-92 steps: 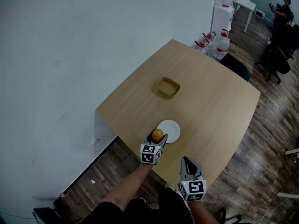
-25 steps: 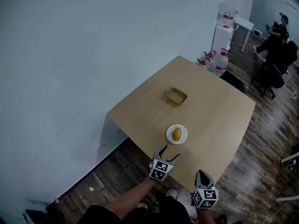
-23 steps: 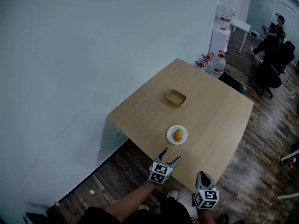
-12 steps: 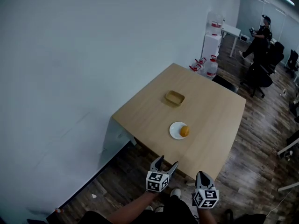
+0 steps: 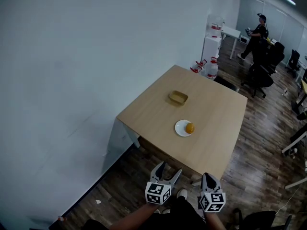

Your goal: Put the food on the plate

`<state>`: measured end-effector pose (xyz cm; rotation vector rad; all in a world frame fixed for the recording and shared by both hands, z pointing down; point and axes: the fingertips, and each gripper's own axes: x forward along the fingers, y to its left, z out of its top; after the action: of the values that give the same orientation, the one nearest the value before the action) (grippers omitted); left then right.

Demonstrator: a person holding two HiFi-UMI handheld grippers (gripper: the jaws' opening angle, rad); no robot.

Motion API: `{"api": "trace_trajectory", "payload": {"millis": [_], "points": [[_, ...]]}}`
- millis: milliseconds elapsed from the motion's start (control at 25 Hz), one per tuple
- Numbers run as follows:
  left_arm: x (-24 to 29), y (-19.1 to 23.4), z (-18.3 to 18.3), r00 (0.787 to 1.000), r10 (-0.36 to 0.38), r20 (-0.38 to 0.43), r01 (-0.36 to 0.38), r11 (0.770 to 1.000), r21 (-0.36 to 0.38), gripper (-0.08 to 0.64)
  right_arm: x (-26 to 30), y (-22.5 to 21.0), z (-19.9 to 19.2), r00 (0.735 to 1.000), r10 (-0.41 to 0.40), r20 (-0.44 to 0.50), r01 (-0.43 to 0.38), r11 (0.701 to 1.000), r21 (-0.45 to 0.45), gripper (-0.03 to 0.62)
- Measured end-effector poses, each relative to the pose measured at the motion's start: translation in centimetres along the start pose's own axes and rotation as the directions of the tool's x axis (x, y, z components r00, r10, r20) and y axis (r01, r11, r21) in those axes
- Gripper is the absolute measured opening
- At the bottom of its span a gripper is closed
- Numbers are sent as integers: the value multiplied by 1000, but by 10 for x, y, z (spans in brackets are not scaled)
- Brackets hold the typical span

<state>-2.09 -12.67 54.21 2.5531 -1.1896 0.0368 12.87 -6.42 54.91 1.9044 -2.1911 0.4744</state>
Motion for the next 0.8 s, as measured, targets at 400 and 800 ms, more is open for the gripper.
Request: {"api": "trace_trajectory", "payload": {"millis": [400,800], "points": [[-78,-45,38,992,-97,84,95,995,28,307,-58,30,44,993,-21,115,22,1000,-13,60],[-122,-35,49,982,10,190,-22,998,61,23,-96,63,39,990,-29,138,35,999,-39,60]]}}
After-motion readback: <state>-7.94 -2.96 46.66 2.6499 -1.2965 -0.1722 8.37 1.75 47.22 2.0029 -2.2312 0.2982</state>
